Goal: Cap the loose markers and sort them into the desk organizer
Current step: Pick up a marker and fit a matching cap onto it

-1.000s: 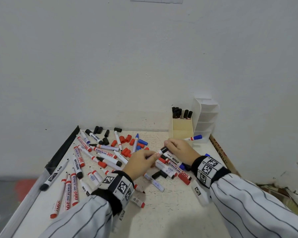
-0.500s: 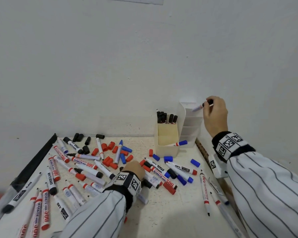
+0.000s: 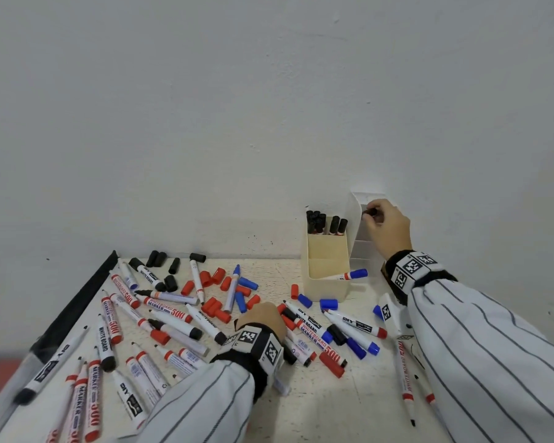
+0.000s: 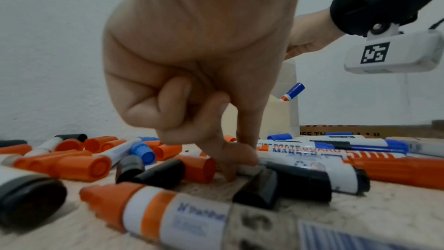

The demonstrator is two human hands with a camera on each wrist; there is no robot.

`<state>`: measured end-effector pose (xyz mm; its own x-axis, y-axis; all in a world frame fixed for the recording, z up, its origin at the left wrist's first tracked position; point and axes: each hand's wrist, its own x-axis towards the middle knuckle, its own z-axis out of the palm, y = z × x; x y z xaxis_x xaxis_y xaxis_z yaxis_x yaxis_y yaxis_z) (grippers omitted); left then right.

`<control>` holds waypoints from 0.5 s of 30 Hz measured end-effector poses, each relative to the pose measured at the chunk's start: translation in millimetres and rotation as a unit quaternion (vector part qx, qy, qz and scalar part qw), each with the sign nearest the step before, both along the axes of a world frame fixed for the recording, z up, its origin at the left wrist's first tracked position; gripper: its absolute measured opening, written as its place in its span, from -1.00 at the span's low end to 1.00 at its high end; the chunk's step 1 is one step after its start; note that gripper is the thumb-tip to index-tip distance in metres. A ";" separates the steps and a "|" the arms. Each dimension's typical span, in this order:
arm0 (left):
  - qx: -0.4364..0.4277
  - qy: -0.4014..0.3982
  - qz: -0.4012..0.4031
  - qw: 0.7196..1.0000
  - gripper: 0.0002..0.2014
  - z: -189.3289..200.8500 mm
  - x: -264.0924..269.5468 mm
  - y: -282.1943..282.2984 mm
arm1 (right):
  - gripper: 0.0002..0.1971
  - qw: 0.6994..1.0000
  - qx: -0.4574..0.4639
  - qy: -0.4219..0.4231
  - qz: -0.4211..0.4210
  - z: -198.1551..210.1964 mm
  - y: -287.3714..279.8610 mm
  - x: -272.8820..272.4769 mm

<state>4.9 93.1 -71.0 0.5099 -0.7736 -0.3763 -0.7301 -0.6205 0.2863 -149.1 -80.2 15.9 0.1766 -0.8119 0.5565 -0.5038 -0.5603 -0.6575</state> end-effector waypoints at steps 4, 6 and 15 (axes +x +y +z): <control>0.005 0.066 0.041 0.997 -0.77 -1.0 1.7 1.7 | -0.86 1.000 -0.014 0.014 -0.014 0.6 -0.5 6.7; -0.004 0.115 0.078 0.990 -0.77 -4.1 3.5 1.1 | -0.86 1.000 -0.010 0.022 -0.019 0.8 -1.4 9.0; -0.165 0.209 0.167 0.949 -0.67 5.9 15.4 8.7 | -0.69 0.998 0.011 0.048 -0.040 -5.3 10.0 17.9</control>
